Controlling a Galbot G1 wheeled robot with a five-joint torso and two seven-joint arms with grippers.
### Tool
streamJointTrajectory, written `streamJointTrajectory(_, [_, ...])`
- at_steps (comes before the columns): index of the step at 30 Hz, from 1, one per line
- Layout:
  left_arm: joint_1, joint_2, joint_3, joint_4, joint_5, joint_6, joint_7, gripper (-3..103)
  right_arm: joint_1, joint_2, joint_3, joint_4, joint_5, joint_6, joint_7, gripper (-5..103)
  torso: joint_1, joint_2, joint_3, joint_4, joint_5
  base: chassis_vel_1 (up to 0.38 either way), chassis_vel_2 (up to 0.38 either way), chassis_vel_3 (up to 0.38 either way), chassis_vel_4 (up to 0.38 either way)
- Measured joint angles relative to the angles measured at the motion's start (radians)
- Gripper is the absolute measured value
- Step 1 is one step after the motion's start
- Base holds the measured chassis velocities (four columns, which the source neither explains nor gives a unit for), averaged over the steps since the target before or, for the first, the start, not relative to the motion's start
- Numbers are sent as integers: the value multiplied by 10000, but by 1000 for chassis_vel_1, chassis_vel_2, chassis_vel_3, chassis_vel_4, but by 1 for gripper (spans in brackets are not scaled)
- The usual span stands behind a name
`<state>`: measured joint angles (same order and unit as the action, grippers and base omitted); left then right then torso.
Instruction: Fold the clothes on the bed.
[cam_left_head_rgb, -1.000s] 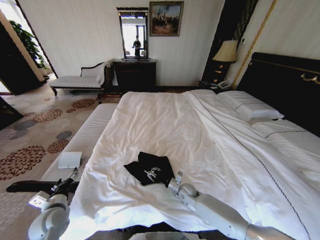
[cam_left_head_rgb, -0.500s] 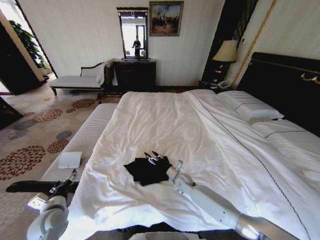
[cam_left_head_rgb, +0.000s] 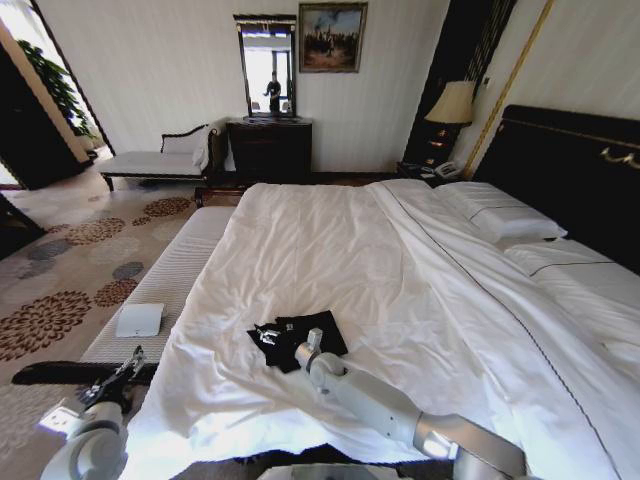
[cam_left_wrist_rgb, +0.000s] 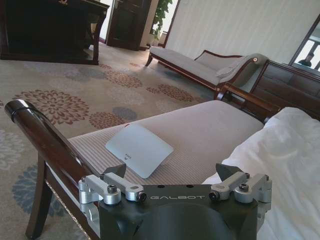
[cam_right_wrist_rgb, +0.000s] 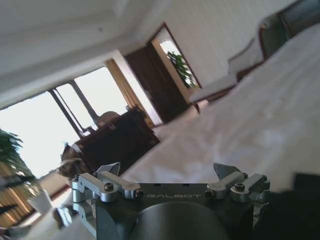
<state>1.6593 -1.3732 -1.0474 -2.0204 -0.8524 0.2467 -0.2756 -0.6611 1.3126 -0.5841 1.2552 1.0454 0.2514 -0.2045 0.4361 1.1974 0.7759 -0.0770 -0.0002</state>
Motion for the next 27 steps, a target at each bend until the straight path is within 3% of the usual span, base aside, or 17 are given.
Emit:
streamJointTrajectory(3, [54,-12,20,-124,-43,-61,87,100,35,18,279,412,123,354,-488,100,0,0,0,1,2,0,0,0,0])
streamJointTrajectory(5, [187,17,112,-400,-88,-200,273,100,167,-134,1221,1087,214,715,-935,100,0,0,-2,3,2,0,0,0,0])
streamJointTrajectory(8, [326,41,252,-711,-195,-273,426,100,212,-496,2134,1578,171,775,-733,100,0,0,-2,2,3,0,0,0,0])
streamJointTrajectory(9, [411,44,344,-917,-244,-277,475,100,209,-750,2547,1818,62,752,-357,100,0,-1,-2,3,5,0,0,0,0])
streamJointTrajectory(11, [574,40,584,-1380,-202,-250,531,100,16,-1744,3523,2539,-288,458,1273,100,1,-1,-1,5,7,0,0,0,0])
streamJointTrajectory(12, [616,36,666,-1528,-127,-228,543,100,-101,-2025,3792,2715,-365,380,1611,100,1,-1,-1,4,4,0,0,0,0])
streamJointTrajectory(13, [695,23,899,-1918,186,-131,553,100,-632,-2842,4816,3286,-790,96,2444,100,1,0,0,-6,5,0,0,0,0])
streamJointTrajectory(14, [695,23,899,-1918,186,-131,553,100,-632,-2842,4816,3286,-790,96,2444,100,1,0,0,-6,5,0,0,0,0])
streamJointTrajectory(16, [706,-22,1252,-2321,961,-104,647,100,-1751,-3644,6386,4032,-2029,-185,3112,100,0,0,-2,-9,9,0,0,0,0])
streamJointTrajectory(18, [673,-75,1552,-2568,1886,-180,780,100,-2826,-3985,7873,4711,-3343,-574,3587,100,0,-1,-1,-6,14,0,0,0,0])
streamJointTrajectory(19, [627,-143,1857,-2818,2746,-280,950,100,-4101,-4113,9533,5611,-4334,-1252,4127,100,0,1,-2,-2,4,0,0,0,0])
streamJointTrajectory(20, [627,-143,1857,-2818,2746,-280,950,100,-4101,-4113,9533,5611,-4334,-1252,4127,100,0,1,-2,-2,4,0,0,0,0])
streamJointTrajectory(21, [619,-221,2103,-3043,3183,-299,1052,100,-5244,-4058,10690,6355,-4722,-1832,4476,100,0,1,-2,-3,2,0,0,0,0])
streamJointTrajectory(23, [637,-318,2394,-3305,3514,-306,1146,100,-6520,-3829,11793,7135,-4924,-2209,4719,100,-1,1,-3,-10,9,0,0,0,0])
streamJointTrajectory(24, [703,-400,2673,-3531,3776,-337,1201,100,-7629,-3474,12642,7798,-5114,-2123,4776,100,-3,2,-4,-9,8,0,0,0,0])
streamJointTrajectory(25, [703,-400,2673,-3531,3776,-337,1201,100,-7629,-3474,12642,7798,-5114,-2123,4776,100,-3,2,-4,-9,8,0,0,0,0])
streamJointTrajectory(27, [834,-454,3093,-3725,4091,-695,1204,100,-9108,-2665,13579,8564,-5498,-1652,4623,100,-5,3,-4,-5,7,0,0,0,0])
